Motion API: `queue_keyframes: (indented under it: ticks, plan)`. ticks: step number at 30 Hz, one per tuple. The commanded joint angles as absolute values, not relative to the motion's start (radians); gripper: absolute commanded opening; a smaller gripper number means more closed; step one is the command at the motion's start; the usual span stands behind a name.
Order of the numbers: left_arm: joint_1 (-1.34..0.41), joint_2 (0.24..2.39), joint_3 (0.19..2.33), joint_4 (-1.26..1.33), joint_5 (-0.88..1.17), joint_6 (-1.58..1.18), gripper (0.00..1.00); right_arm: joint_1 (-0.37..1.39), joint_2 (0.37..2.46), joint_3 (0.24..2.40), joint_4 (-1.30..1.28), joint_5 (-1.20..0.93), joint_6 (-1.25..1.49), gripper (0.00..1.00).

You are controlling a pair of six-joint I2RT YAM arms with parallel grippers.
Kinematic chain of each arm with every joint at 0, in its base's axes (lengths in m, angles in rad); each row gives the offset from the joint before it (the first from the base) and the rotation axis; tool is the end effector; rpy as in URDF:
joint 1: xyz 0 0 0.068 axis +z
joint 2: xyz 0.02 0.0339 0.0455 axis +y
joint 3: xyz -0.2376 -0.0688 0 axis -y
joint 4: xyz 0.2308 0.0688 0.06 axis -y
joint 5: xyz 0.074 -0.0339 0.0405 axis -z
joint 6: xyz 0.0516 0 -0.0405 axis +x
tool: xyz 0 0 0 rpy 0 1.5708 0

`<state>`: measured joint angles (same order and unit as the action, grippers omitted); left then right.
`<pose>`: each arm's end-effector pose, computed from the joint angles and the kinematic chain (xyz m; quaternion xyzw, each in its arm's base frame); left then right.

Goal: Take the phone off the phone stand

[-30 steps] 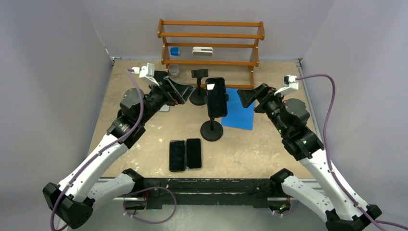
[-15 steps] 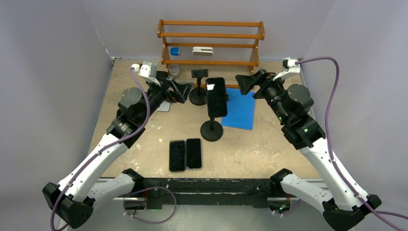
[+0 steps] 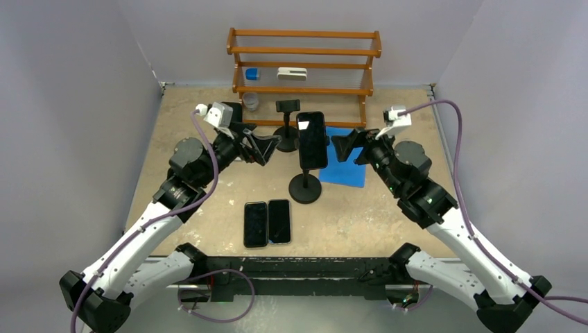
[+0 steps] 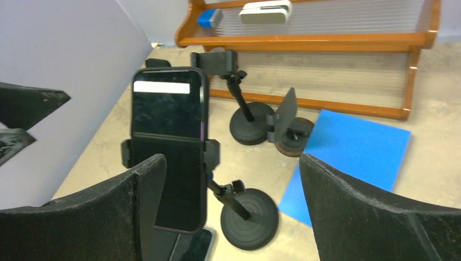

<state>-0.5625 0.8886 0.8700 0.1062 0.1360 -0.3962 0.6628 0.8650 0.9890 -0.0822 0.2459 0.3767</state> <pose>0.1881 -0.1268 0.3646 0.1059 0.6674 -0.3800 0.6316 0.1744 0.1202 0.3876 -0.0103 0.6926 0.2821 0.6639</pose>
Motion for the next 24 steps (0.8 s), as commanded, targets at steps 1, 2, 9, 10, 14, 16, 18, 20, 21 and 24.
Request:
queue_keyframes:
  ticks: [1,2,9,10,14,16,18,20,21,24]
  plan:
    - [-0.578,0.881,0.879,0.165,0.173,-0.368,0.98,0.666,0.754,0.916,0.029,0.347,0.405,0.94]
    - [-0.583,0.882,0.877,0.165,0.173,-0.369,0.98,0.666,0.726,0.889,0.053,0.325,0.427,0.95]
    - [-0.605,0.899,0.868,0.167,0.159,-0.381,0.97,0.667,0.723,0.905,0.109,0.136,0.38,0.93]
    - [-0.606,0.899,0.868,0.166,0.16,-0.384,0.97,0.666,0.747,0.935,0.07,0.113,0.371,0.93]
    - [-0.611,0.899,0.866,0.169,0.161,-0.393,0.96,0.666,0.757,0.974,0.03,0.056,0.358,0.93]
    - [-0.615,0.897,0.867,0.167,0.161,-0.394,0.96,0.666,0.746,0.975,0.031,0.021,0.351,0.96]
    - [-0.62,0.897,0.866,0.169,0.167,-0.394,0.95,0.667,0.779,1.021,-0.044,0.013,0.355,0.96]
    - [-0.624,0.899,0.867,0.167,0.169,-0.395,0.95,0.671,0.835,1.082,-0.14,0.056,0.368,0.94]
    - [-0.626,0.9,0.867,0.166,0.17,-0.396,0.95,0.678,0.848,1.098,-0.166,0.086,0.379,0.93]
    - [-0.632,0.902,0.87,0.159,0.166,-0.396,0.94,0.725,0.866,1.124,-0.214,0.181,0.415,0.93]
